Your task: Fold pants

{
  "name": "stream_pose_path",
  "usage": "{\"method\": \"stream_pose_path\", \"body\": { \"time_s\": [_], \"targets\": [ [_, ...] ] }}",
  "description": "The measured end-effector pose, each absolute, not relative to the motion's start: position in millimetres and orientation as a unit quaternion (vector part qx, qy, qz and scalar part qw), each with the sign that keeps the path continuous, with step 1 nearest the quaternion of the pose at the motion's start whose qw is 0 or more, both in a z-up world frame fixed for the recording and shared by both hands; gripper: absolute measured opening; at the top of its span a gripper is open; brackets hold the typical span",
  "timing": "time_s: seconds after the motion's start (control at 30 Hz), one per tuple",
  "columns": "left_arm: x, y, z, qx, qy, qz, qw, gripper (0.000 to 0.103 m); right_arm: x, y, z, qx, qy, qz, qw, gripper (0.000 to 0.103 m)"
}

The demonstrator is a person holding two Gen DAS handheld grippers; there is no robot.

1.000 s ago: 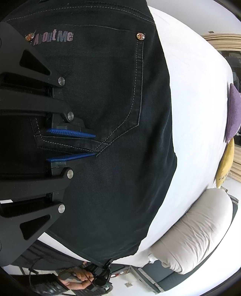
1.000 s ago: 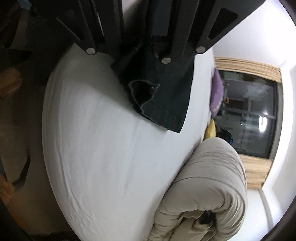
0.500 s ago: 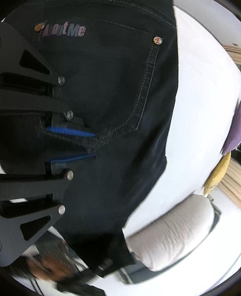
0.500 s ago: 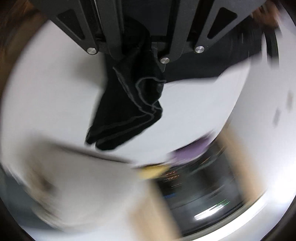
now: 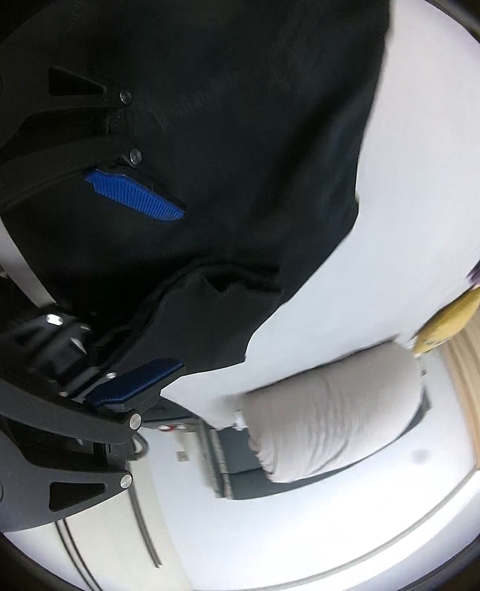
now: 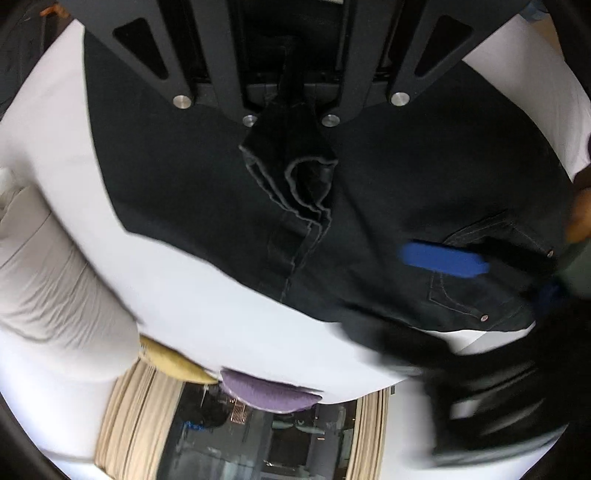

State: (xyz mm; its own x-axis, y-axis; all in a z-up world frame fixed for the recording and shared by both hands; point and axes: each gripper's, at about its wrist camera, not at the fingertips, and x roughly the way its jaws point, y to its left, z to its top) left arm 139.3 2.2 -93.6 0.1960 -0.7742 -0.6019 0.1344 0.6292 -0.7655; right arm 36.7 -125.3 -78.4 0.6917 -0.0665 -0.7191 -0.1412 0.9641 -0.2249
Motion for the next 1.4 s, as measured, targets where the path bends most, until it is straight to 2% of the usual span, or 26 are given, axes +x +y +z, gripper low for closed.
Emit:
{"method": "stream_pose_path", "body": {
  "time_s": [0.1,0.17,0.2,0.23,0.3,0.33,0.37,0.6,0.8,0.87,0.9,0.93,0.97,1.0,1.03,1.07,1.17,1.3,1.4],
  "targets": [
    [153.5,-16.8,-96.0,-0.262,0.571,-0.314,0.712,0.076,28.6,-105.7,-71.4,-0.158,0.380,0.023,0.911,0.006],
    [158.9,-21.6,-99.6,-0.258,0.581,-0.313,0.706,0.072,24.5,-94.8,-63.8,-0.172,0.368,0.032,0.913,0.006],
    [160.3,-22.5,-100.6,-0.257,0.584,-0.318,0.702,0.053,23.9,-89.1,-60.7,-0.178,0.364,0.037,0.914,0.006],
    [161.3,-23.6,-101.7,-0.252,0.589,-0.323,0.696,0.024,22.4,-81.7,-55.7,-0.185,0.356,0.045,0.915,0.006],
    [164.2,-23.6,-101.6,-0.239,0.593,-0.323,0.698,0.018,20.2,-70.9,-49.5,-0.194,0.349,0.055,0.915,0.006],
    [164.6,-20.3,-98.5,-0.234,0.589,-0.326,0.701,0.010,20.3,-65.0,-46.9,-0.199,0.346,0.061,0.915,0.006],
    [166.5,-17.8,-95.7,-0.232,0.586,-0.328,0.704,0.009,20.5,-58.6,-45.0,-0.204,0.343,0.067,0.914,0.006],
    [169.3,-10.1,-79.7,-0.204,0.580,-0.323,0.719,0.007,22.8,-33.3,-46.6,-0.230,0.340,0.087,0.908,0.006],
    [171.1,-6.6,-94.9,-0.185,0.593,-0.297,0.725,0.007,21.7,-21.3,-61.9,-0.231,0.362,0.100,0.898,0.010],
    [168.6,-5.1,-100.7,-0.168,0.598,-0.277,0.733,0.008,30.7,-21.8,-77.6,-0.202,0.396,0.115,0.888,0.019],
    [166.7,-2.1,-101.2,-0.168,0.598,-0.270,0.735,0.009,34.2,-22.6,-85.6,-0.189,0.419,0.126,0.879,0.031],
    [164.2,1.7,-98.9,-0.171,0.595,-0.265,0.740,0.010,35.4,-24.5,-91.7,-0.173,0.439,0.138,0.871,0.031],
    [161.2,8.9,-97.7,-0.172,0.589,-0.262,0.745,0.011,32.4,-30.1,-90.0,-0.153,0.439,0.144,0.873,0.038],
    [158.3,11.0,-92.3,-0.168,0.582,-0.255,0.754,0.012,30.3,-35.6,-86.2,-0.133,0.442,0.156,0.873,0.057],
    [155.0,14.4,-85.4,-0.152,0.573,-0.233,0.771,0.012,30.3,-43.1,-81.3,-0.110,0.447,0.174,0.871,0.065],
    [151.6,17.2,-78.4,-0.130,0.564,-0.205,0.790,0.012,28.3,-54.8,-75.0,-0.080,0.448,0.192,0.870,0.068],
    [144.6,26.6,-59.3,-0.111,0.534,-0.166,0.822,0.012,24.5,-99.8,-55.3,0.022,0.457,0.224,0.861,0.066],
    [126.0,-8.1,-28.6,-0.045,0.480,-0.189,0.856,0.012,44.4,-185.2,-30.6,0.171,0.442,0.248,0.845,0.048],
    [113.0,-54.8,-29.8,0.034,0.468,-0.221,0.855,0.012,52.9,-245.9,-26.0,0.248,0.422,0.246,0.837,0.032]
  ]
}}
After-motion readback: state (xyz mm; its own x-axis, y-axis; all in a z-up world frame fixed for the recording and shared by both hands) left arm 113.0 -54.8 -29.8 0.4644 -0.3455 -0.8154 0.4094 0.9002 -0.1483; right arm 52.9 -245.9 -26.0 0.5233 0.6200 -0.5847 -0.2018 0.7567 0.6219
